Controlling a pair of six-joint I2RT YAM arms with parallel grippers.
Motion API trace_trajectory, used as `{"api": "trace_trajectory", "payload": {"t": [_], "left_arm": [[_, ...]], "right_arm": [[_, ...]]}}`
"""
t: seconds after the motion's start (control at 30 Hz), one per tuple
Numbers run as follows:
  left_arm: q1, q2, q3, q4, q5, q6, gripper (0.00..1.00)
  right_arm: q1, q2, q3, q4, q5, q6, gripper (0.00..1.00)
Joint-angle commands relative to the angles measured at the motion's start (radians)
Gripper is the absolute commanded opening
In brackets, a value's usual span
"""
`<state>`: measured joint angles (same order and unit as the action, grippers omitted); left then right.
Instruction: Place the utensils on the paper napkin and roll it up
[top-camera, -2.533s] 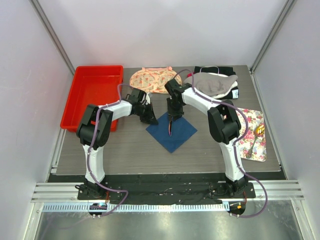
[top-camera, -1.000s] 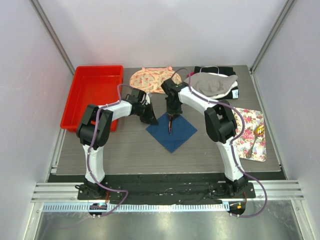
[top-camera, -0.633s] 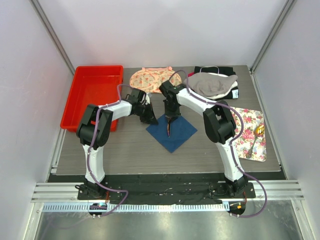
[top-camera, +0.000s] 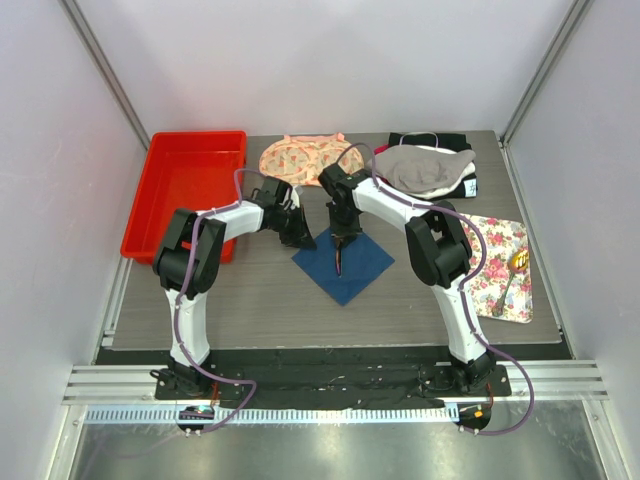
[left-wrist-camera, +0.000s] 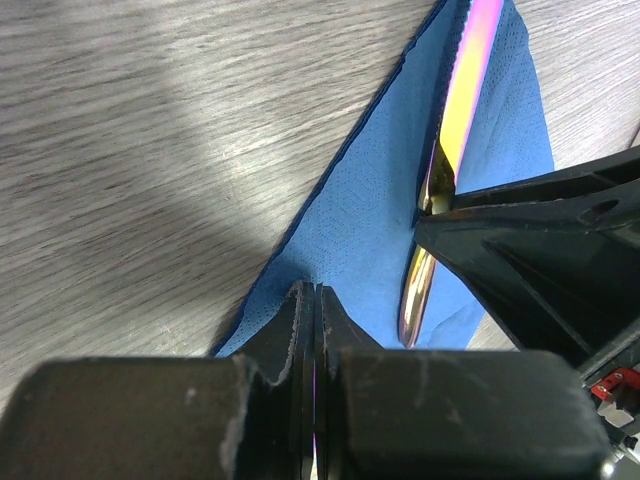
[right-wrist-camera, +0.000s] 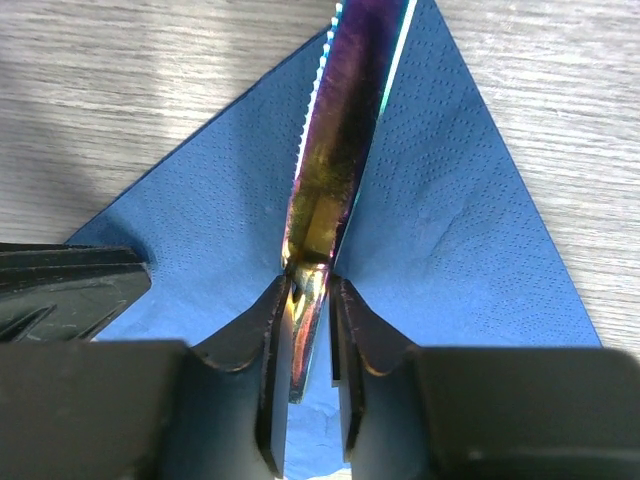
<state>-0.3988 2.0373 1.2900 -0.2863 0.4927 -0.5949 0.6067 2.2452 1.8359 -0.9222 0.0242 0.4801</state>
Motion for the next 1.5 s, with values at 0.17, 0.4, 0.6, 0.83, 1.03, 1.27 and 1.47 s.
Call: {"api": "trace_trajectory", "payload": {"t": [0.17, 0.4, 0.6, 0.83, 1.03, 1.27, 1.47], "left_arm": [[0.003, 0.041, -0.012, -0.016, -0.094, 0.024, 0.00], [0.003, -0.029, -0.015, -0.001, -0.062, 0.006, 0.06], [0.002, -0.133, 0.008, 0.013, -0.074, -0.009, 0.25], [0.005, -0.268, 0.054, -0.053, -0.152, 0.062, 0.59], [0.003, -0.425, 0.008, -0.080, -0.218, 0.133, 0.66], [0.006, -0.581, -0.113, -0.013, -0.175, 0.262, 0.70], [0.021, -0.608, -0.054, -0.116, -0.151, 0.334, 0.70]], "right_arm": [[0.005, -0.039, 0.013, -0.003, -0.009, -0.005, 0.40], [-0.008, -0.079, 0.112, -0.007, -0.090, -0.067, 0.52], [-0.077, -0.151, 0.177, -0.001, -0.266, -0.195, 0.68], [-0.306, -0.329, 0.001, 0.009, -0.342, -0.278, 0.83], [-0.594, -0.542, -0.237, -0.052, -0.219, -0.359, 0.74], [-0.961, -0.671, -0.562, -0.008, -0.130, -0.474, 0.62], [-1.082, -0.677, -0.664, 0.034, -0.090, -0.544, 0.54]]}}
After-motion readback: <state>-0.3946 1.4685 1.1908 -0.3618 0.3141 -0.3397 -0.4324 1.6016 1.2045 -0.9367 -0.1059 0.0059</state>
